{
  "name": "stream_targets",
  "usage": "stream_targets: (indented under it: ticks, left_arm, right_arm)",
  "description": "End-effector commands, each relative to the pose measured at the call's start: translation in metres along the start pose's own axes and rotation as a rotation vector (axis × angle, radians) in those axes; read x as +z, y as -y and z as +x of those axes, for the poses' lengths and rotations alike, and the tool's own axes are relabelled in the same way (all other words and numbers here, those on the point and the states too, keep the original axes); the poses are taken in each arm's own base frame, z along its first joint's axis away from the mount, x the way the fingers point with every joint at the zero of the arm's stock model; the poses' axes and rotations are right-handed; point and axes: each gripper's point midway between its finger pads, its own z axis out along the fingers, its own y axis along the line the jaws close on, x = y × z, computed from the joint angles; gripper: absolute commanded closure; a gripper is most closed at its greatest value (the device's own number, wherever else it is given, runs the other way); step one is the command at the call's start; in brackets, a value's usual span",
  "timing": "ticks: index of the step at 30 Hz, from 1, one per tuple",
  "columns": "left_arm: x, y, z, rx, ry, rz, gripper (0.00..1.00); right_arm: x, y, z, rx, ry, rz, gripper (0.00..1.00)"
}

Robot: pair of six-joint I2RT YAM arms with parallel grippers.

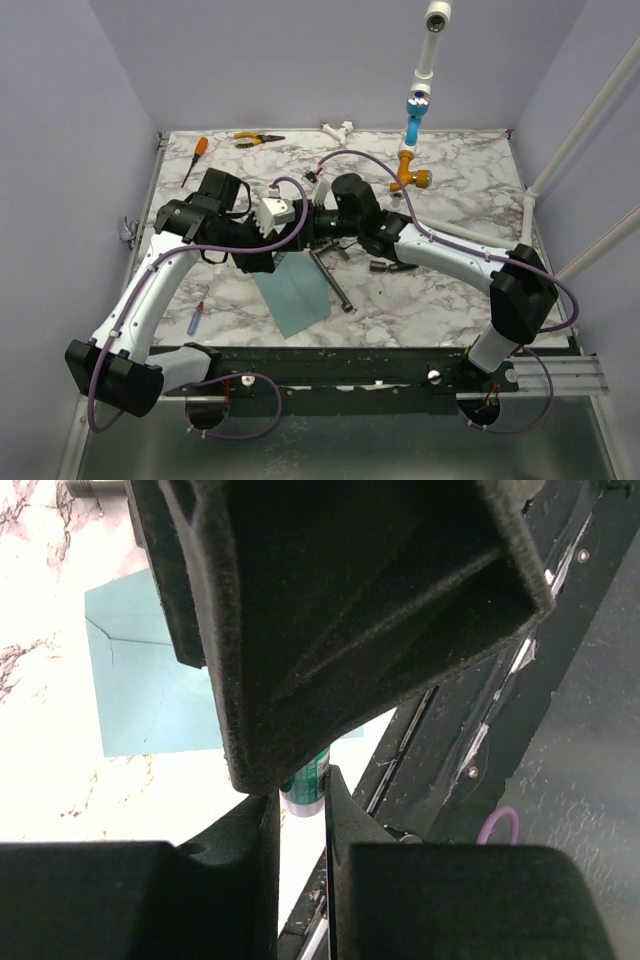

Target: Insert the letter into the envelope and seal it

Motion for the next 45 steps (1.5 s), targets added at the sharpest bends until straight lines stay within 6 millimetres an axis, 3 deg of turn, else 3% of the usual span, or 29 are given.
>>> stream_targets:
  ticks: [1,14,19,26,27,28,30,32,35,40,42,45]
  left_arm:
    - [0.000,-0.008,-0.010,-0.007,0.011,-0.030,1.00]
    - [0.000,-0.031,-0.016,-0.035,0.001,-0.127,1.00]
    - [0.001,-0.029,-0.015,-0.035,0.012,-0.123,1.00]
    - [-0.001,-0.026,-0.017,-0.015,0.045,-0.128,1.00]
    - [-0.001,-0.025,-0.017,-0.013,0.051,-0.121,0.98]
    - [-0.001,-0.024,-0.016,-0.016,0.055,-0.116,0.76]
    - [-0.003,-0.021,-0.016,-0.005,0.068,-0.113,0.47]
    - [-0.005,-0.022,-0.014,0.019,0.084,-0.129,0.39]
    - [-0.005,-0.025,-0.013,0.050,0.114,-0.159,0.35]
    - [-0.001,-0.025,-0.013,0.035,0.114,-0.147,0.35]
    - [-0.002,-0.022,-0.017,0.033,0.129,-0.130,0.40]
    - [-0.005,-0.010,-0.026,0.052,0.170,-0.081,0.65]
  right_arm:
    - [-0.002,-0.018,0.004,0.020,-0.014,-0.074,0.40]
    - [0.001,-0.021,0.016,0.071,-0.052,-0.117,0.42]
    - [0.004,-0.018,0.017,0.071,-0.057,-0.114,0.70]
    - [0.003,-0.018,0.015,0.063,-0.046,-0.109,0.96]
    - [0.003,-0.017,0.014,0.061,-0.041,-0.099,0.97]
    - [0.002,-0.017,0.012,0.055,-0.034,-0.093,0.99]
    - [-0.001,-0.022,0.007,0.048,-0.017,-0.092,0.99]
    - [-0.007,-0.030,-0.001,0.040,0.016,-0.101,0.99]
    - [-0.014,-0.043,-0.012,0.031,0.061,-0.120,0.99]
    - [-0.018,-0.053,-0.016,0.024,0.071,-0.146,0.99]
    - [-0.018,-0.053,-0.015,0.022,0.068,-0.146,0.99]
    - [-0.017,-0.050,-0.013,0.024,0.063,-0.142,1.00]
